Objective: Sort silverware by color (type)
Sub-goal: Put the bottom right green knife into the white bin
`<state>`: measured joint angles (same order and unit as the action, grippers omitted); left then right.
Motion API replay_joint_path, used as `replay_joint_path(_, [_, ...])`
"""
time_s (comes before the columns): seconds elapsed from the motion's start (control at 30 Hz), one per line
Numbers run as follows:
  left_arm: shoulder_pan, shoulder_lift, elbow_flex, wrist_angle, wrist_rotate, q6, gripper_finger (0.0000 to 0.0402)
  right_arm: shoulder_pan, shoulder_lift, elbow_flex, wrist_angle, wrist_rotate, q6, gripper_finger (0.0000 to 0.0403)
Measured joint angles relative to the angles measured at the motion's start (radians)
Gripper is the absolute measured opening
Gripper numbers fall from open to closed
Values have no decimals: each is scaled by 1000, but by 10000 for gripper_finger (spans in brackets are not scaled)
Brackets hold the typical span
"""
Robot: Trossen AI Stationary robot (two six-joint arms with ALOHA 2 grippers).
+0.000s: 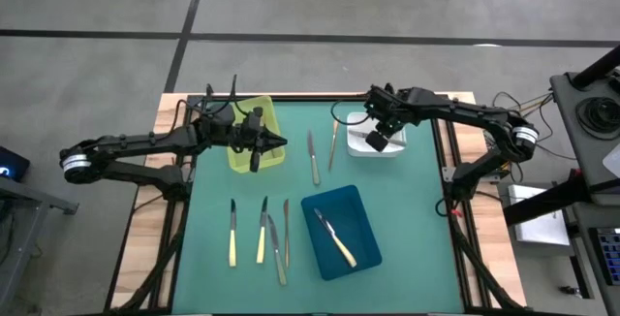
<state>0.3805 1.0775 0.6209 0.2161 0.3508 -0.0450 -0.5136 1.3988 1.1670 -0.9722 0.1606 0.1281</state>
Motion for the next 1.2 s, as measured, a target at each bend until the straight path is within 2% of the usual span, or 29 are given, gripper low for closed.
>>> replay_joint_path(0.23, [0,0,0,-13,0,-56,0,77,-161,-56,252,-1,-15,18])
replay_joint_path(0.57, [-62,0,0,-24,0,-160,0,173,-361,-276,644,-1,-39,18])
replay_joint_path(0.9, [-181,0,0,-25,-4,-282,0,193,-393,-478,891,-1,-23,18])
replay_joint_path(1.07, [-247,0,0,-51,-74,-379,0,200,-387,-554,1026,-3,-34,18])
replay_joint_path(1.2, [-302,0,0,-94,-81,-475,0,204,-388,-588,1083,-3,-64,18])
